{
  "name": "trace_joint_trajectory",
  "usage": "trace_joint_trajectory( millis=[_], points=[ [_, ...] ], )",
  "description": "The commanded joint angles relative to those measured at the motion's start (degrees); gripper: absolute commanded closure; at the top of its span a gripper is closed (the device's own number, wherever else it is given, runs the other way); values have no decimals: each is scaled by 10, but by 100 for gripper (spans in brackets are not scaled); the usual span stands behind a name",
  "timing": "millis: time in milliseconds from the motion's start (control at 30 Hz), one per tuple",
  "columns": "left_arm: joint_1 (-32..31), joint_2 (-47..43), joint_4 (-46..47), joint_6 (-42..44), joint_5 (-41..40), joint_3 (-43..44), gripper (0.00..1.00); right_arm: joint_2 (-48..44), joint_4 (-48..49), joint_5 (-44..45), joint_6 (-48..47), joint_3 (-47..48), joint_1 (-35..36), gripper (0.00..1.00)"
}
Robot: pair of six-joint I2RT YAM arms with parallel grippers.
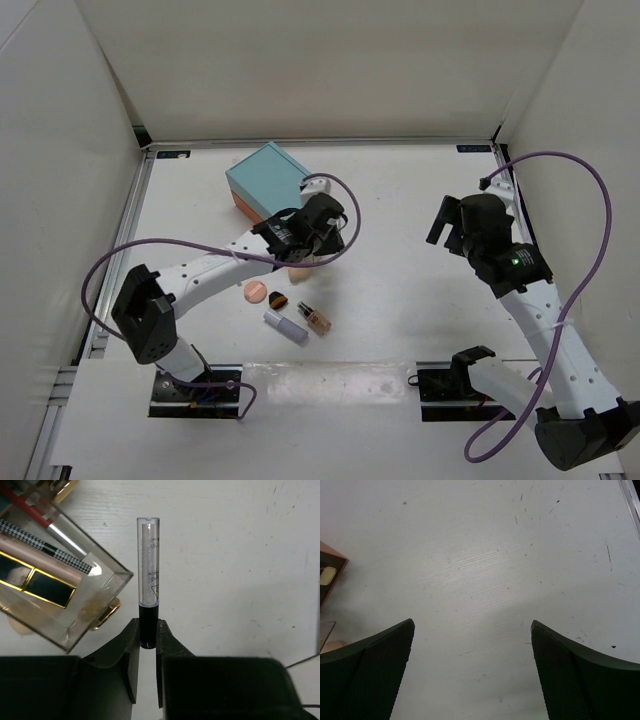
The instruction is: Organize the makeup
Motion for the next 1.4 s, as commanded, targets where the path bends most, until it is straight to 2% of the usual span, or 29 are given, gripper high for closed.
trace_joint_trajectory(
  millis=[0, 167, 367, 467, 567, 833, 900, 967, 1033, 1233, 1367],
  points=[
    [27, -69, 32, -78, 51, -35, 87, 4, 16, 8, 13, 19, -2, 1],
    [71, -113, 70, -117, 68, -91, 84, 4, 16, 3, 18, 21, -2, 1],
    [94, -115, 67, -129, 78, -92, 82, 1, 12, 12, 16, 24, -2, 1],
    [96, -111, 51, -155, 77, -95, 81, 2, 9, 12, 16, 25, -2, 1],
    [96, -115, 56, -162, 78, -109, 72, 4, 9, 12, 15, 19, -4, 1],
    [95, -129, 49, -189, 50, -119, 72, 11, 12, 8, 16, 17, -2, 1],
    [94, -134, 49, -191, 42, -121, 65, 11, 14, 5, 13, 16, -2, 1],
    [92, -136, 53, -184, 39, -120, 44, 16, 12, 3, 9, 15, -2, 1],
    [94, -134, 51, -180, 36, -117, 34, 13, 12, 1, 9, 13, -2, 1],
    [93, -139, 56, -163, 33, -112, 29, 15, 21, -31, -15, 8, -4, 1],
    [91, -158, 34, -112, -2, -76, 18, 16, 54, -113, -68, -2, 1, 1]
  ],
)
